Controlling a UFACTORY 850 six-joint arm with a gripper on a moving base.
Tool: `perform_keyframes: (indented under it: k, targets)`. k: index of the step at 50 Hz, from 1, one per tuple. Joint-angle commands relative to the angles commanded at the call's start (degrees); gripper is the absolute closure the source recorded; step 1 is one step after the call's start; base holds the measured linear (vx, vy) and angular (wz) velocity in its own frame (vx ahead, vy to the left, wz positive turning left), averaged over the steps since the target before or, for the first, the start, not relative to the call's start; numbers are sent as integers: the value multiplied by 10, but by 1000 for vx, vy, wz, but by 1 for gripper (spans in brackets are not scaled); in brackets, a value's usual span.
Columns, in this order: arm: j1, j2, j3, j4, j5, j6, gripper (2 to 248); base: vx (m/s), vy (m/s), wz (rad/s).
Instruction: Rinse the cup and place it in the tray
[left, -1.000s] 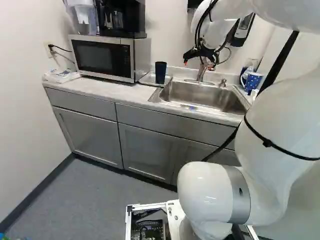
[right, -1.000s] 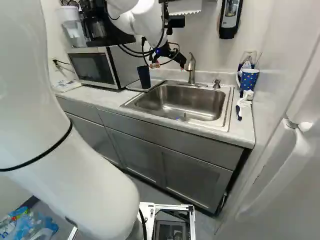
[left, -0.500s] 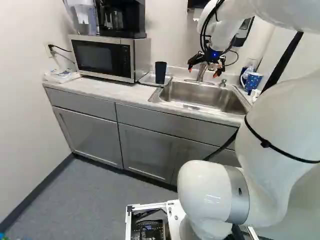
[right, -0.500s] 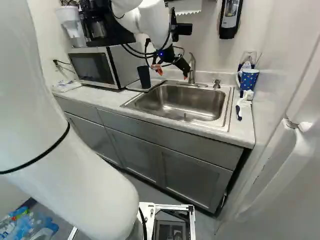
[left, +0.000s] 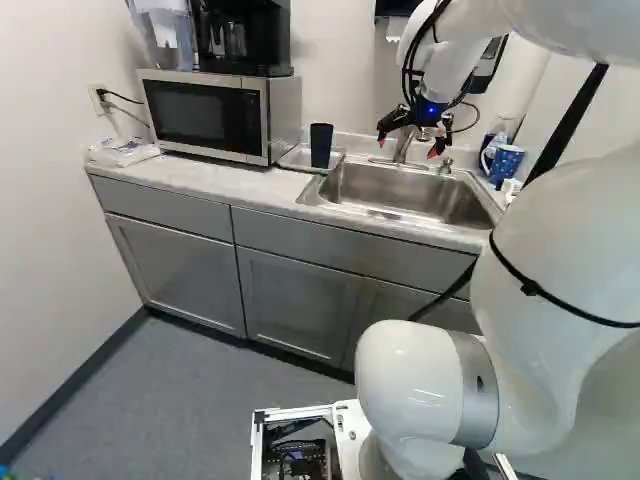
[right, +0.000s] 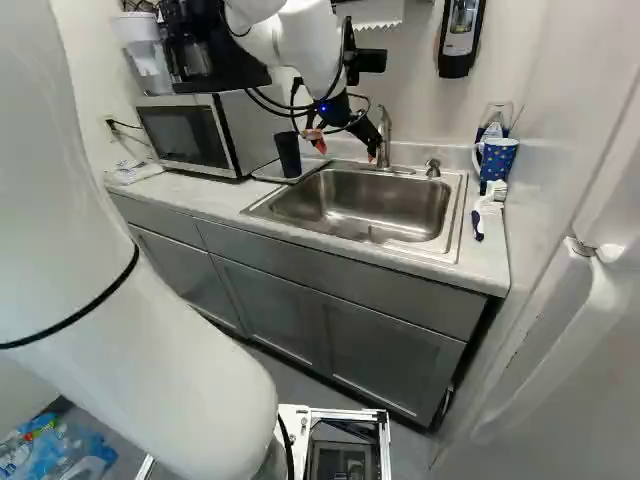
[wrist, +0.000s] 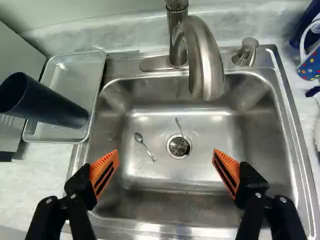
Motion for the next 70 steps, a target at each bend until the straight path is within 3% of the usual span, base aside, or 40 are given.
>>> perform_keyframes:
  k: [70]
  targets:
    - [0,0,0,0,0,0,3,0,0,0]
